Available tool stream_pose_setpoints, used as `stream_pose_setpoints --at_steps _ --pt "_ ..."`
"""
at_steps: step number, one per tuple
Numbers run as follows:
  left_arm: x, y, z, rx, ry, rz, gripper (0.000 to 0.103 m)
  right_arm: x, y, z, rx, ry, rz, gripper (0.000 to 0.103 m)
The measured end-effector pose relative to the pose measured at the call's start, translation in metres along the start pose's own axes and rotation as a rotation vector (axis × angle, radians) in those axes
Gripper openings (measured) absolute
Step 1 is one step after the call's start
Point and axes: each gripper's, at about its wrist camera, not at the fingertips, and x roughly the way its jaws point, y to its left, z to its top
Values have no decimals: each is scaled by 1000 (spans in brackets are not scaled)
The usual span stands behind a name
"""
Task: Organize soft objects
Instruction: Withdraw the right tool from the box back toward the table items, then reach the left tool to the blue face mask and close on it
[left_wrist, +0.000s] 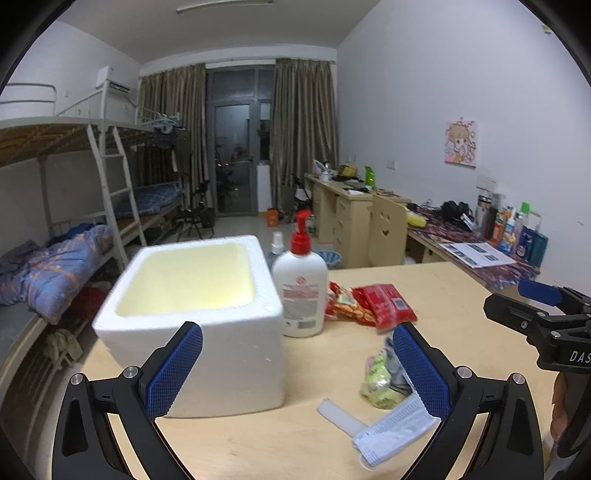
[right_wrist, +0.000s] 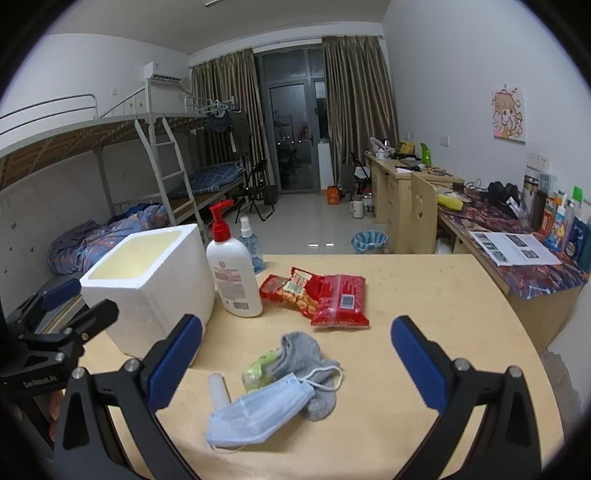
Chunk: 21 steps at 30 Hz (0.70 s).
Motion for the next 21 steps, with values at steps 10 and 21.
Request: stream_pose_setpoints --at_steps 10,21 --pt "18 -18 -39 24 58 -103 103 1 -13 -35 -14 24 -40 103" --pt "31 -43 -85 83 92 -190 103 1 -36 -68 43 53 -45 103"
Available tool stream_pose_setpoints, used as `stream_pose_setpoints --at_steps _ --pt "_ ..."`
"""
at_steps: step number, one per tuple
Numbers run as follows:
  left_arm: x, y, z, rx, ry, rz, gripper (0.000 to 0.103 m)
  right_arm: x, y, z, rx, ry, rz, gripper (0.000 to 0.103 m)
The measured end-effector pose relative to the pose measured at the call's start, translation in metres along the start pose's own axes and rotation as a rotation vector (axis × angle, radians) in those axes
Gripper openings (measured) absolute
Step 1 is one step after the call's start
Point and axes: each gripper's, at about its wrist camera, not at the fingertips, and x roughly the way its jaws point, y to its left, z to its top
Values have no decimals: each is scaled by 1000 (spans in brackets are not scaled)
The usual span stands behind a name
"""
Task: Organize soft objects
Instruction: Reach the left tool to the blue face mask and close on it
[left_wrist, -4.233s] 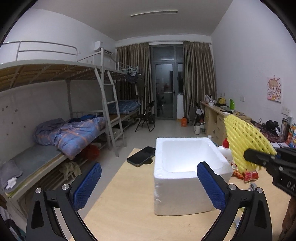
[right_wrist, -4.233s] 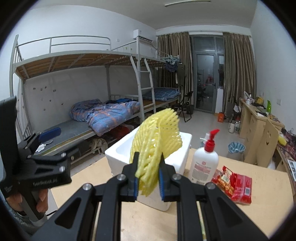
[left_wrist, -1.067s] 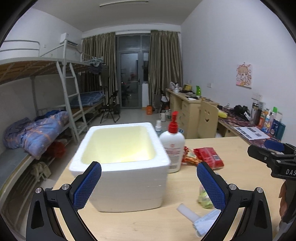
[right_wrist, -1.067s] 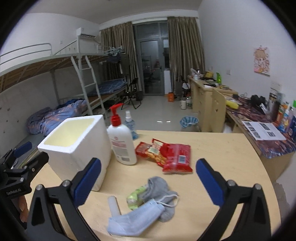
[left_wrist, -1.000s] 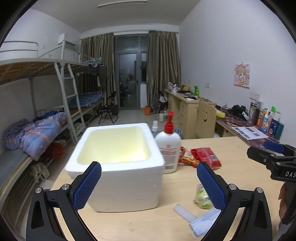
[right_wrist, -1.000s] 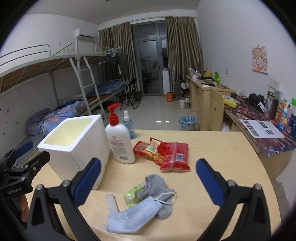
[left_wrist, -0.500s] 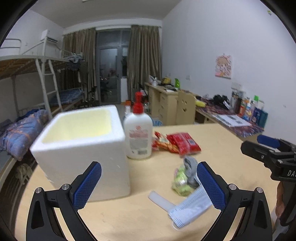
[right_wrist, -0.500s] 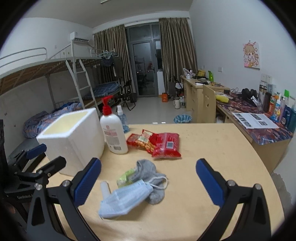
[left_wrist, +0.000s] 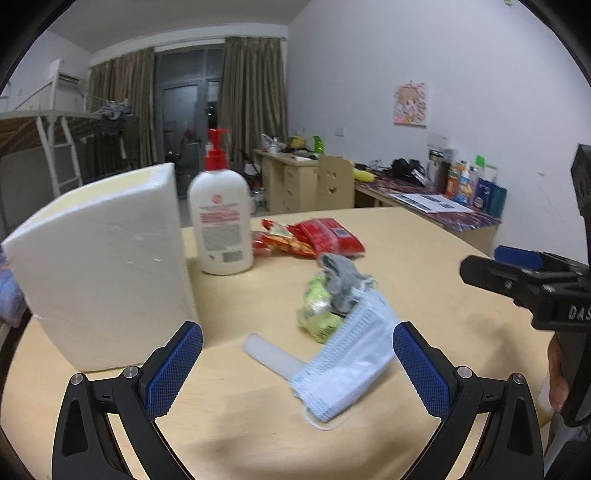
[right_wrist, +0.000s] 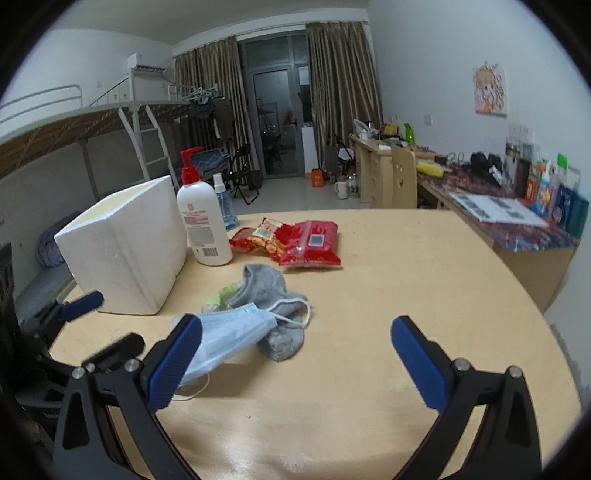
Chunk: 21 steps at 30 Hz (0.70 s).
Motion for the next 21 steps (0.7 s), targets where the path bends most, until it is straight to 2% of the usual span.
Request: stream_pose_setpoints --at_steps 4,6,15,21 --pt "8 -14 -4 34 19 -40 103 3 -6 -3 18 14 8 103" --pt "13 -22 -7 57 24 -31 103 6 -8 -6 20 26 16 103" --pt "31 -37 -8 70 61 -67 103 13 -22 -10 34 50 32 103" --pt "44 -47 -7 78 95 -95 98 13 -30 -11 48 53 38 103"
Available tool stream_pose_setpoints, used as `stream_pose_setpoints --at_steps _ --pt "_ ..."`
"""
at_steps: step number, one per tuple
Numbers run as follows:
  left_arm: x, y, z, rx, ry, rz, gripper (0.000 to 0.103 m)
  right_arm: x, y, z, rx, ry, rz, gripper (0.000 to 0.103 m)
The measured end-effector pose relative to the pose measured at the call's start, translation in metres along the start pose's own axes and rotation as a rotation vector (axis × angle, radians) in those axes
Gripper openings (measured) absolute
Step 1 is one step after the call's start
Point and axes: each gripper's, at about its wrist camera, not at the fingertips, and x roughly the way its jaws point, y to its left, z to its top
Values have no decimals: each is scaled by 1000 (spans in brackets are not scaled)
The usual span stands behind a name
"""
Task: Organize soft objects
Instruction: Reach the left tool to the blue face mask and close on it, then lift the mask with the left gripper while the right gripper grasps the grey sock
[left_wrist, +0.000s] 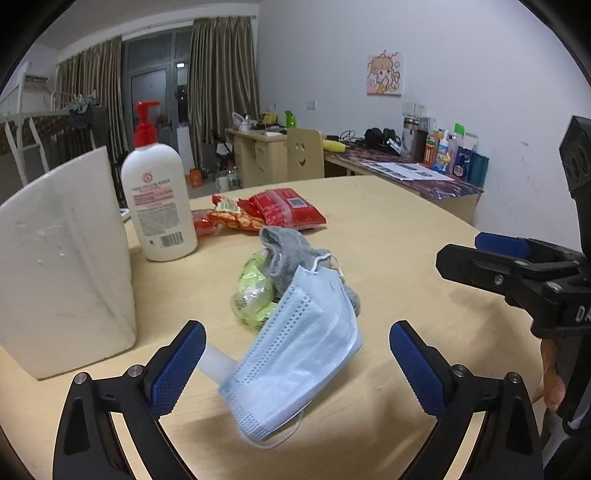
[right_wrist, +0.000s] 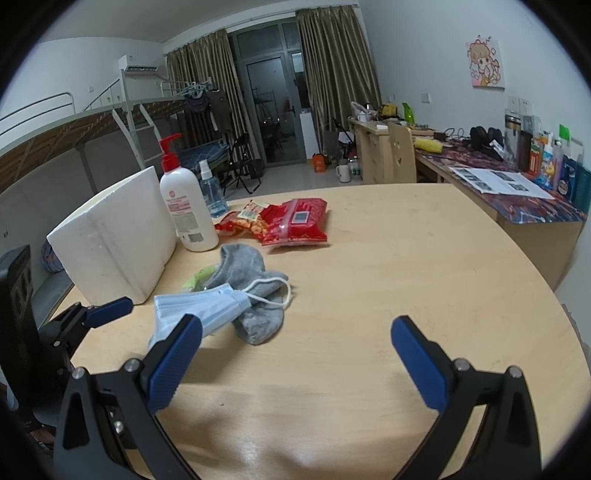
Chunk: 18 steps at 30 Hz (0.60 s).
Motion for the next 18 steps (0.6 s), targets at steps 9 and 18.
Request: stream_pose_setpoints --at_steps 9,18 --pt "26 -7 3 -10 94 -2 39 3 -13 -2 28 16 0 103" --pt "24 0 1 -60 110 -16 10 5 -13 -3 26 28 5 103"
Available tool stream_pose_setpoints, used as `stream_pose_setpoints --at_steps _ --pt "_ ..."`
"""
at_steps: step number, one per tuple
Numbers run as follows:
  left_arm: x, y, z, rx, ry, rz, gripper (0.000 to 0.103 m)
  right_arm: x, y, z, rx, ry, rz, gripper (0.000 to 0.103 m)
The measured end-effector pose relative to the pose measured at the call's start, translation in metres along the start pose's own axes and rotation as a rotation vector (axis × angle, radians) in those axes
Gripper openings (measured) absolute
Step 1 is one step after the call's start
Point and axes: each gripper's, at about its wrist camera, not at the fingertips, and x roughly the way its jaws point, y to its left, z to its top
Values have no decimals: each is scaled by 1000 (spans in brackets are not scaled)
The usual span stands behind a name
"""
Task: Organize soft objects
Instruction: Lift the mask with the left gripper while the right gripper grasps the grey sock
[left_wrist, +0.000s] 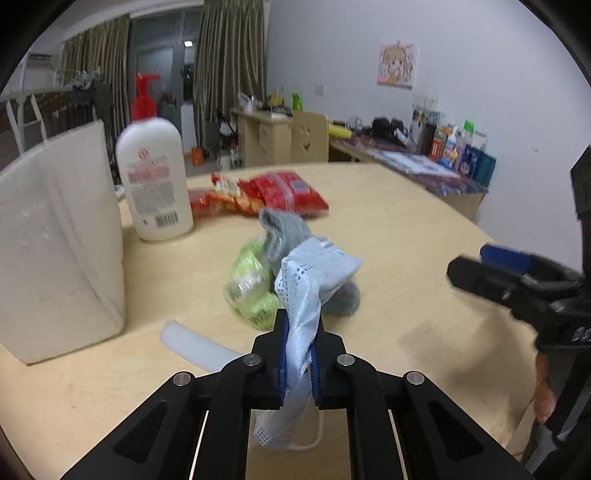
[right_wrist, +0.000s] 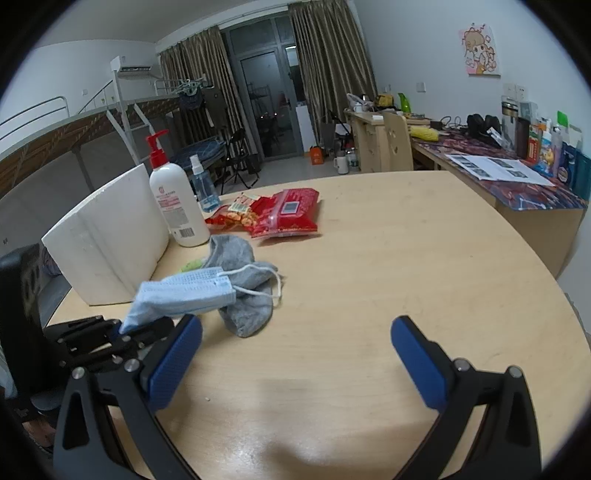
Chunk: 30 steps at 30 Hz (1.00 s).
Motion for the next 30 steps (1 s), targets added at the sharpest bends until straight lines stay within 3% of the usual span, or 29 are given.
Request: stream_pose_setpoints --at_steps 11,22,30 --pt "-52 10 13 -22 -145 -1 10 0 13 4 -30 1 -2 103" --pt "-79 33 7 -72 -184 66 10 11 39 15 -84 22 9 103" --pt "-79 51 4 -102 -163 119 10 31 58 28 -121 54 12 103"
